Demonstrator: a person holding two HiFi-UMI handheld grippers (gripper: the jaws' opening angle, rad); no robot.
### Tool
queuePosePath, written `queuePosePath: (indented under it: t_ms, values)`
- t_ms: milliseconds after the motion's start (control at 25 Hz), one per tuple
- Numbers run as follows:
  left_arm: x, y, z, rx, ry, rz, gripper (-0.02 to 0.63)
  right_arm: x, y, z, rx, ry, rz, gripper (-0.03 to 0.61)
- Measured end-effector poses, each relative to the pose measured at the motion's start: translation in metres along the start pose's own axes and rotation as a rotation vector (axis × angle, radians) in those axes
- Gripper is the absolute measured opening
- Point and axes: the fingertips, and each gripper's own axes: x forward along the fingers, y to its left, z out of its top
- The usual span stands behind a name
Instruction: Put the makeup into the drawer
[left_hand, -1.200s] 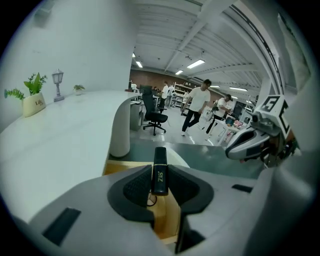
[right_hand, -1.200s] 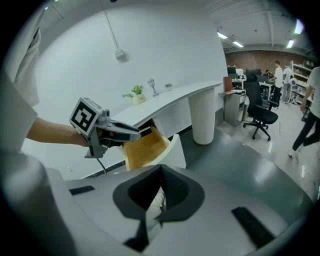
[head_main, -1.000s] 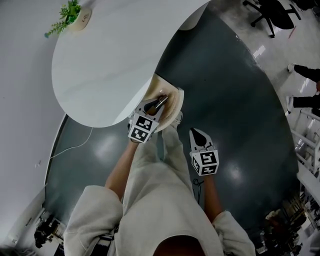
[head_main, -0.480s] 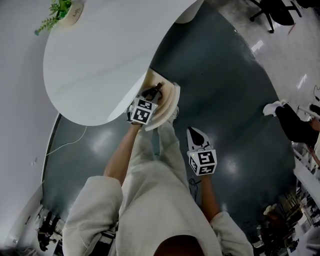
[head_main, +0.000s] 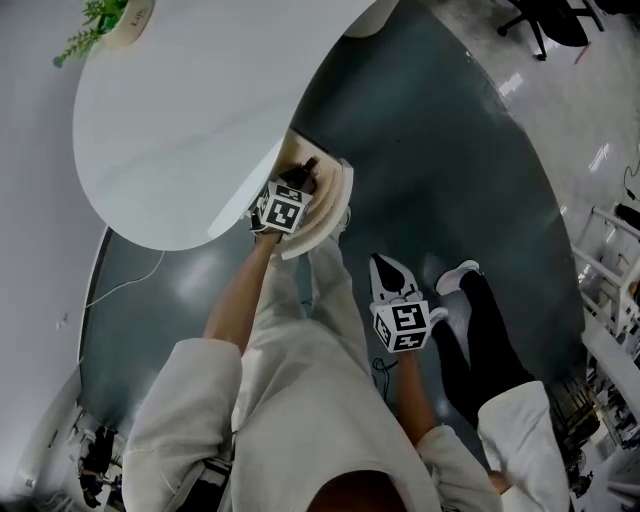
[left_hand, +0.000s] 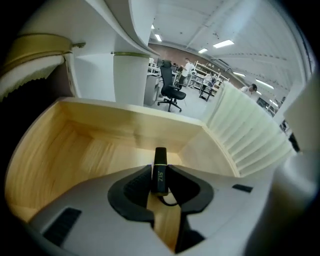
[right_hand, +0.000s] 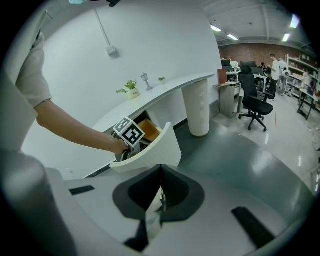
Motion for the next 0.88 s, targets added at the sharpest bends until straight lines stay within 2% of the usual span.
queuePosePath:
  t_ms: [280, 560, 720, 880]
  values:
    - [0.013, 0.002, 0.001, 0.027, 0.022, 0.003, 0.097, 0.000, 0.001, -0.004, 0.003, 0.010, 0.004, -0.003]
    - [0.015, -0.010, 0.005, 0.066, 0.015, -0.046, 0.215, 0.000, -0.003, -0.001, 0.005, 0.007, 0.005, -0.003]
    - [0.006, -0.009, 0.015, 0.099, -0.030, -0.025, 0.230, 0.002, -0.005, -0.001, 0.005, 0.006, 0.005, -0.003]
    - [-0.007, -0.019, 0.016, 0.120, -0.043, -0.037, 0.234, 0.004, -0.003, 0.000, 0.002, 0.005, 0.011, -0.002]
